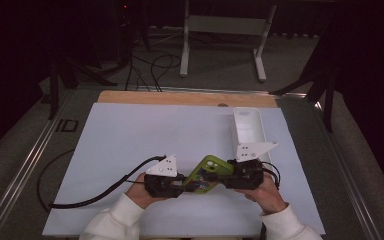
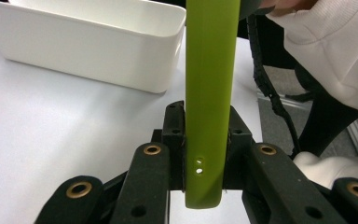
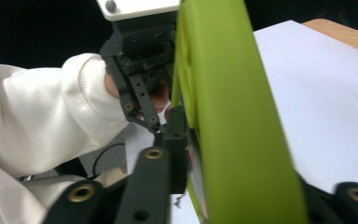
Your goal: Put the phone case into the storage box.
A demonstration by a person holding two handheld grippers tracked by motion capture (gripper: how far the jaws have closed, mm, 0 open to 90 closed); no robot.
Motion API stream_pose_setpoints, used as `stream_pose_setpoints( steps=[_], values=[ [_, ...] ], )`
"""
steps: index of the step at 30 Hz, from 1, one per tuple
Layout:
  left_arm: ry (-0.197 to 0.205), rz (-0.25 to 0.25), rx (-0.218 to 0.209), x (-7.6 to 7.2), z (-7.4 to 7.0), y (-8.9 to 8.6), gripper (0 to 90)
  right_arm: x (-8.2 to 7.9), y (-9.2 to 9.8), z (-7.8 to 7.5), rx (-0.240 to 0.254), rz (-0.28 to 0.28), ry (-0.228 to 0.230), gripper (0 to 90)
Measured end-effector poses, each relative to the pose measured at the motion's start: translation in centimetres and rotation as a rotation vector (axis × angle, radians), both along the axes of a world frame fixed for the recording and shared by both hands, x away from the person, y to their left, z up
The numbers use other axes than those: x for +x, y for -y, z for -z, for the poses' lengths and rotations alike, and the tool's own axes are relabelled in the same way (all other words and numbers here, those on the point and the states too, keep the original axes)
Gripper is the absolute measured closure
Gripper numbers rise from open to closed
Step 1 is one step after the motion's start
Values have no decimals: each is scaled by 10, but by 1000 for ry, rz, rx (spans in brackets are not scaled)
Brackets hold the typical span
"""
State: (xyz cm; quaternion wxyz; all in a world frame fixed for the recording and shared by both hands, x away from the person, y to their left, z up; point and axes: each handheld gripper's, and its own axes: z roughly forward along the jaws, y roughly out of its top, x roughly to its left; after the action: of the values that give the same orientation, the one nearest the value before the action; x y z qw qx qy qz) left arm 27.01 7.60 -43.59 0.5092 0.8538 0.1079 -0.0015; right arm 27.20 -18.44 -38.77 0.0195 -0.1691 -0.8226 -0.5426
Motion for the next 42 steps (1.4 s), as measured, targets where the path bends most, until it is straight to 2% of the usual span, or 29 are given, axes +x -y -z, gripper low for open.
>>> stream_pose_setpoints(
  steps=[2, 4, 9, 11, 14, 16, 24, 32, 42],
  values=[
    [8, -5, -1, -1, -1, 0, 773, 1, 0, 1, -3, 10, 6, 690],
    [17, -8, 1, -1, -1, 0, 774, 2, 1, 3, -5, 36, 3, 571],
    [29, -28, 1, -1, -3, -1, 776, 5, 2, 5, 0, 93, -4, 372],
    [34, -35, 3, 0, -3, -1, 776, 5, 1, 6, -10, 125, -4, 254],
    [41, -44, 2, 0, -3, -1, 777, 6, 2, 6, -19, 153, -1, 220],
    [47, -55, 1, -1, -3, -1, 777, 6, 3, 6, -17, 175, 5, 160],
    [67, -106, -15, 0, -5, -3, 777, 7, 9, 6, -6, 236, -5, 99],
    [80, -136, -16, 0, -5, -3, 777, 7, 13, 7, 11, 259, -7, 93],
    [97, -201, -12, 1, -5, -2, 777, 6, 13, 5, 30, 298, 2, 89]
  ],
)
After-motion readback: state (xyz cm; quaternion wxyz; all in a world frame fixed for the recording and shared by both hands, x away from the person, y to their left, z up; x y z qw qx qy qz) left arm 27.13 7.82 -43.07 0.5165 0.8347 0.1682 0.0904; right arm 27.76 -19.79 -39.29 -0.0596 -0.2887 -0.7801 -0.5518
